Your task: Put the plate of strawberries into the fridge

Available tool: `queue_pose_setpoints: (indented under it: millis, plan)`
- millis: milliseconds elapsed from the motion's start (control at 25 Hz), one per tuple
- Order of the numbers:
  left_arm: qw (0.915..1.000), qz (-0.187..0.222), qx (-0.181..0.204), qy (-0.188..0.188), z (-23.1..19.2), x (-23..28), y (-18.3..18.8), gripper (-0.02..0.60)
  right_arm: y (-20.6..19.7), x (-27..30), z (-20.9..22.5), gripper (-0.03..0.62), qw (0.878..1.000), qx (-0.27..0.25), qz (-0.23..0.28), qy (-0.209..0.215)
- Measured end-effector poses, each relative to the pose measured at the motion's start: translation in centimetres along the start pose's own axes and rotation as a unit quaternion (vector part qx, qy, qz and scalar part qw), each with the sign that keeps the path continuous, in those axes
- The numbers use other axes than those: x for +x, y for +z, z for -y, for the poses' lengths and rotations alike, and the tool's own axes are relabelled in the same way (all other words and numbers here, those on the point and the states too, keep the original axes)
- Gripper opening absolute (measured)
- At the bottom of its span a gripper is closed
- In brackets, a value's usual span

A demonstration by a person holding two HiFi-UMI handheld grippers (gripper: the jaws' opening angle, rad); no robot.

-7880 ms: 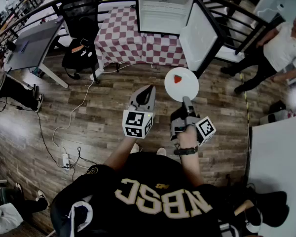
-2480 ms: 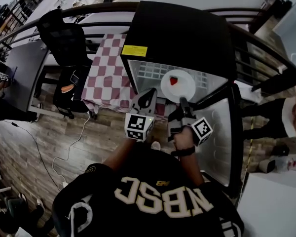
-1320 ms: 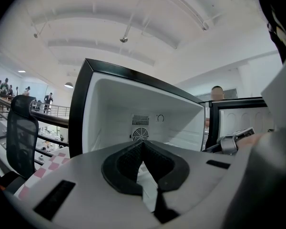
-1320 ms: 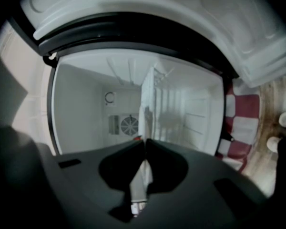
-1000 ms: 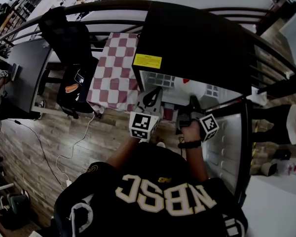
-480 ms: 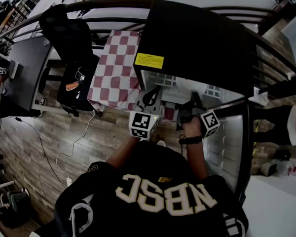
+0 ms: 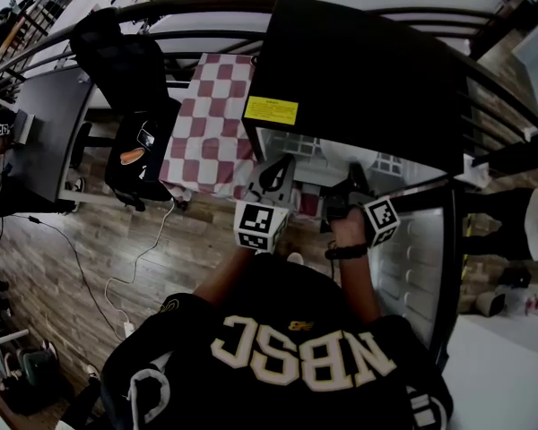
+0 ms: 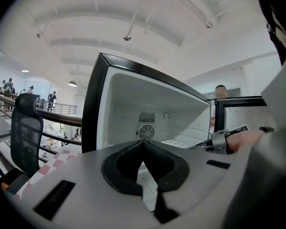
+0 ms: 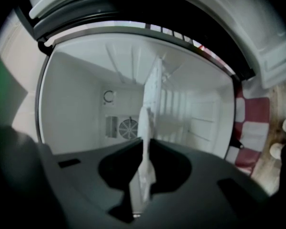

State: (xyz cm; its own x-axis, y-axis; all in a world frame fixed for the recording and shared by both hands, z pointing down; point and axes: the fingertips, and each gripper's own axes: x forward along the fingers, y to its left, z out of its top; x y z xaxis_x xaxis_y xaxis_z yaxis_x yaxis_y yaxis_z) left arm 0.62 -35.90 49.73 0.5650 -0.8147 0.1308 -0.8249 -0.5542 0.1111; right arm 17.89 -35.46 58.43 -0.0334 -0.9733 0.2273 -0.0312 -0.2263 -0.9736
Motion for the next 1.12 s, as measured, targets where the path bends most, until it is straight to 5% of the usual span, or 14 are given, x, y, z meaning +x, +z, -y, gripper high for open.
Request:
queue_pose_setpoints:
  millis: [280,1120]
  plan:
    - [0.9999,-0.002,-0.005,-0.011,0.7,0.3,-0.4,0.015,-0.1,-0.5,-0.8,0.169,0.996,-0.075,-0.033,0.017]
    - [0.9996,-0.009,-0.007,-0.027,2.1,-0.2,-1.0,0.015,-1.1,-3.3,-0.5,0.128,0.995,0.032,-0.055,0.071]
